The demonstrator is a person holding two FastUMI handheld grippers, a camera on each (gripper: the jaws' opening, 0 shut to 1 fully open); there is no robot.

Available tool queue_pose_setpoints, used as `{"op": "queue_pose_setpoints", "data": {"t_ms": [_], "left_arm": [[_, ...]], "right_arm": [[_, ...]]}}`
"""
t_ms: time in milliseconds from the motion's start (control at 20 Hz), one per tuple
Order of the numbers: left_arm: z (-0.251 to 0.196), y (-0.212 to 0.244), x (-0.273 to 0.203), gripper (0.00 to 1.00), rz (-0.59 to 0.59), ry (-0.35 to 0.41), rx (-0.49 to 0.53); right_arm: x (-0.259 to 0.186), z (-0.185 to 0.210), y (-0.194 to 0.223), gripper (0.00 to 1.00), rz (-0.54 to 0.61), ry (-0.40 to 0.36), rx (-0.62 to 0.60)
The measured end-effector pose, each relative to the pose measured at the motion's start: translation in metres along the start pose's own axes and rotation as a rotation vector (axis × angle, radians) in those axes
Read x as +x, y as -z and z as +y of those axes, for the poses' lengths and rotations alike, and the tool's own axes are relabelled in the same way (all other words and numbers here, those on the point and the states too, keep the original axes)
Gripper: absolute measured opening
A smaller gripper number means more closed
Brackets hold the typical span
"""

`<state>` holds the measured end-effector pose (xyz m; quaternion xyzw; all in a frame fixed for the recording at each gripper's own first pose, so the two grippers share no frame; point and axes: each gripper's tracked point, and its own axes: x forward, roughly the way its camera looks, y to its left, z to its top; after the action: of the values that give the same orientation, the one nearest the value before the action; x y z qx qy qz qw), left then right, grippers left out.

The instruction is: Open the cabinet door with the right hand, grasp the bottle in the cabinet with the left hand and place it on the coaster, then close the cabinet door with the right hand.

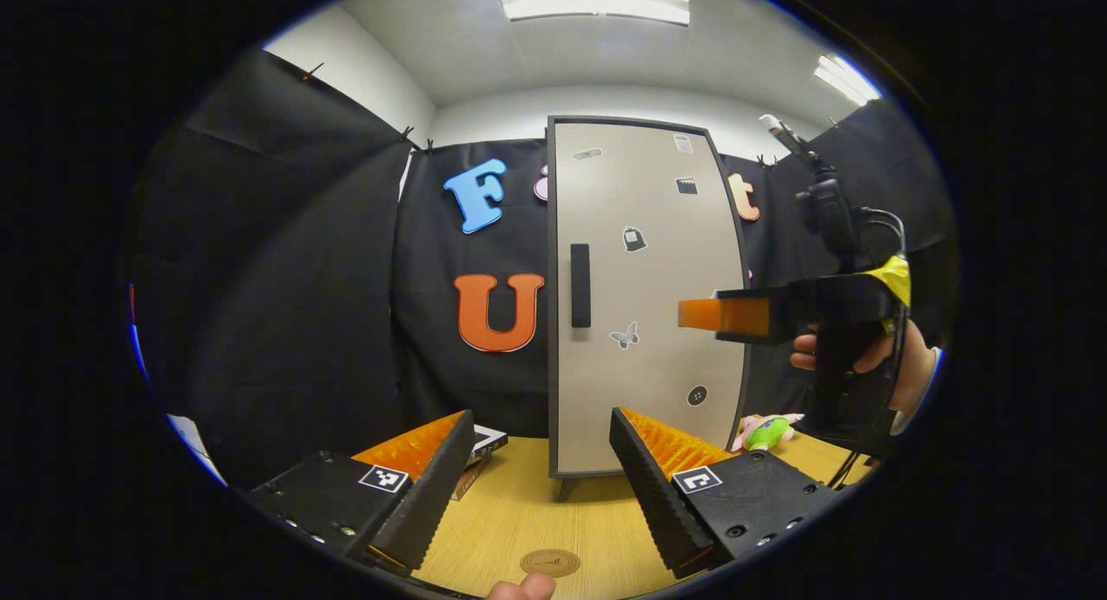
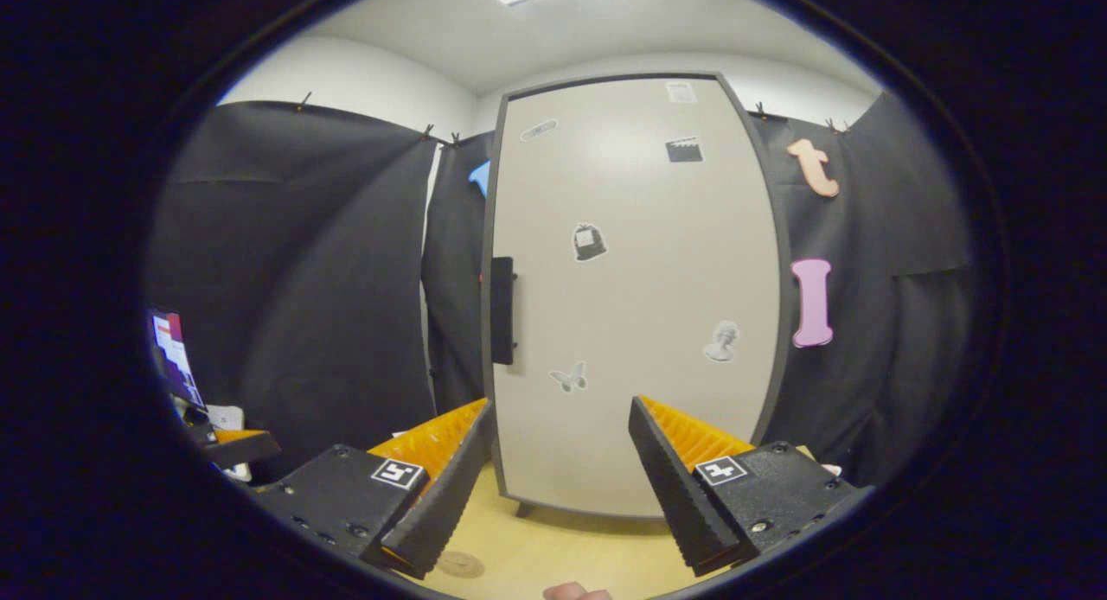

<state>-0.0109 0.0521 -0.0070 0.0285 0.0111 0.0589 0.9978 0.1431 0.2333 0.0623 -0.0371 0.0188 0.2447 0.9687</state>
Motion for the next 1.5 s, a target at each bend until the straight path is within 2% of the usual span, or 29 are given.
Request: {"op": "queue_pose_setpoints", "data": {"t_ms": [50,150,200,250,300,350,400,450,500,550,600,650,700,750,850,1050,1100,1250,1300,1350,1450,1500], "left_arm": [[0.004,0.000,-0.002,0.95,0.001,-0.006,-0.004],[0.011,-0.001,-0.003,0.95,0.003,-0.015,-0.011],[0.014,0.000,-0.005,0.95,0.006,-0.019,-0.012],[0.018,0.001,-0.006,0.95,0.008,-0.025,-0.014],[0.021,0.001,-0.006,0.95,0.011,-0.029,-0.015],[0.025,0.002,-0.006,0.95,0.012,-0.034,-0.016],[0.029,0.003,-0.009,0.95,0.012,-0.040,-0.019],[0.033,0.004,-0.011,0.95,0.014,-0.045,-0.021],[0.036,0.005,-0.011,0.95,0.015,-0.050,-0.021],[0.040,0.005,-0.011,0.95,0.016,-0.055,-0.021],[0.043,0.006,-0.011,0.95,0.017,-0.059,-0.020],[0.047,0.007,-0.010,0.95,0.018,-0.063,-0.021],[0.050,0.007,-0.009,0.95,0.019,-0.066,-0.023],[0.051,0.008,-0.009,0.95,0.020,-0.069,-0.026],[0.056,0.011,-0.006,0.95,0.026,-0.075,-0.028],[0.062,0.011,-0.004,0.95,0.024,-0.082,-0.029],[0.063,0.010,-0.004,0.95,0.023,-0.084,-0.028],[0.066,0.010,-0.003,0.95,0.021,-0.085,-0.031],[0.066,0.009,-0.003,0.95,0.019,-0.085,-0.033],[0.067,0.009,-0.003,0.95,0.017,-0.086,-0.034],[0.068,0.010,-0.004,0.95,0.019,-0.086,-0.038],[0.068,0.010,-0.004,0.95,0.019,-0.084,-0.040]], "right_arm": [[0.018,0.007,-0.007,0.99,-0.004,-0.007,0.005],[0.051,0.017,-0.018,0.95,-0.010,-0.005,0.012],[0.066,0.022,-0.022,0.99,-0.012,-0.006,0.011],[0.082,0.026,-0.024,0.95,-0.007,-0.001,0.002],[0.098,0.028,-0.024,0.95,0.000,0.014,-0.010],[0.112,0.029,-0.024,0.99,0.007,0.021,-0.019],[0.126,0.031,-0.023,0.95,0.016,0.031,-0.025],[0.138,0.030,-0.022,0.95,0.023,0.055,-0.030],[0.147,0.030,-0.020,0.99,0.029,0.066,-0.031],[0.154,0.031,-0.019,0.95,0.032,0.074,-0.030],[0.160,0.033,-0.019,0.95,0.031,0.082,-0.028],[0.164,0.035,-0.019,0.99,0.026,0.084,-0.027],[0.167,0.038,-0.019,0.95,0.022,0.085,-0.031],[0.170,0.039,-0.020,0.99,0.021,0.086,-0.041],[0.172,0.045,-0.022,0.98,0.010,0.077,-0.053],[0.181,0.050,-0.021,0.82,0.022,0.081,-0.047],[0.181,0.049,-0.020,0.73,0.025,0.087,-0.044],[0.185,0.051,-0.020,0.55,0.022,0.089,-0.048],[0.184,0.051,-0.018,0.41,0.024,0.098,-0.039],[0.185,0.049,-0.018,0.36,0.022,0.112,-0.038],[0.186,0.049,-0.019,0.31,0.003,0.119,-0.028],[0.187,0.048,-0.018,0.26,0.000,0.119,-0.034]]}}
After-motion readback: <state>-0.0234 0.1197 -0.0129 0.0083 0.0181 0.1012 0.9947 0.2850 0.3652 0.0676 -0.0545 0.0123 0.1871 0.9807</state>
